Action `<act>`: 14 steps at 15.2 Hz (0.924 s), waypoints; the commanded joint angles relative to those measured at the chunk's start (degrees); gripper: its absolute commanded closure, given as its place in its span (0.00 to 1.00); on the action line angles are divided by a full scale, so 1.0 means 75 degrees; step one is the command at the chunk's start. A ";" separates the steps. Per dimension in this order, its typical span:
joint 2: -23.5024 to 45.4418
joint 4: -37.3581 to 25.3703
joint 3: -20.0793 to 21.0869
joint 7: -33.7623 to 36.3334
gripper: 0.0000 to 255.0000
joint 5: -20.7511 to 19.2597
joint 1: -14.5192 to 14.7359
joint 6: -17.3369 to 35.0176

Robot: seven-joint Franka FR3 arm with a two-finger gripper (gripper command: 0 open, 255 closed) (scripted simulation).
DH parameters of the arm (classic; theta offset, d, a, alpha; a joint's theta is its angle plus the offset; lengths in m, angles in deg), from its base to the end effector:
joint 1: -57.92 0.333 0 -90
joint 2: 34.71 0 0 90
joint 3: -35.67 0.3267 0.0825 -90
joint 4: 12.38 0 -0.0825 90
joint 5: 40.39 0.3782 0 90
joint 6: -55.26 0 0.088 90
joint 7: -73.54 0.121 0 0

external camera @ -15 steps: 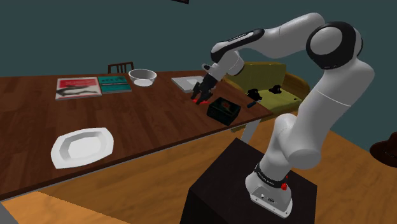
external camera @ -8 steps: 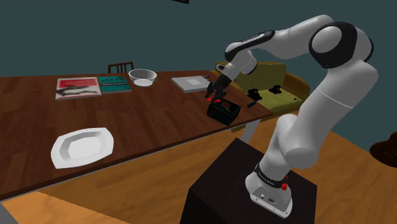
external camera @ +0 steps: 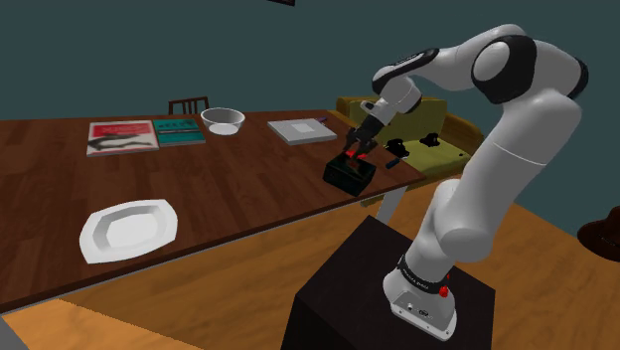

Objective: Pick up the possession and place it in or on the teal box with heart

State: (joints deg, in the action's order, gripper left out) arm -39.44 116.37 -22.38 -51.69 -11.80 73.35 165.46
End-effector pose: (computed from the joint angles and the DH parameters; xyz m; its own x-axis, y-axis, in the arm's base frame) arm 0.3779 -0.2967 0.3762 0.2969 0.7807 0.5499 0.9358 -0.3526 -0.0048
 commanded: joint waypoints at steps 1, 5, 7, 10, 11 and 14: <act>0.0256 -0.0257 -0.0269 -0.0381 1.00 0.0035 -0.0153 -0.0352; 0.1000 -0.0684 -0.0642 -0.1193 1.00 0.0385 -0.0477 -0.0890; 0.1224 -0.0615 -0.0623 -0.1406 1.00 0.0584 -0.0525 -0.0814; 0.1570 -0.0525 -0.0567 -0.1727 1.00 0.0893 -0.0619 -0.0714; 0.1685 -0.0499 -0.0538 -0.1833 1.00 0.0997 -0.0657 -0.0683; 0.2033 -0.0430 -0.0434 -0.2146 1.00 0.1310 -0.0783 -0.0597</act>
State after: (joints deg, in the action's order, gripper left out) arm -24.91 112.91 -25.90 -67.13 -2.70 67.69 160.68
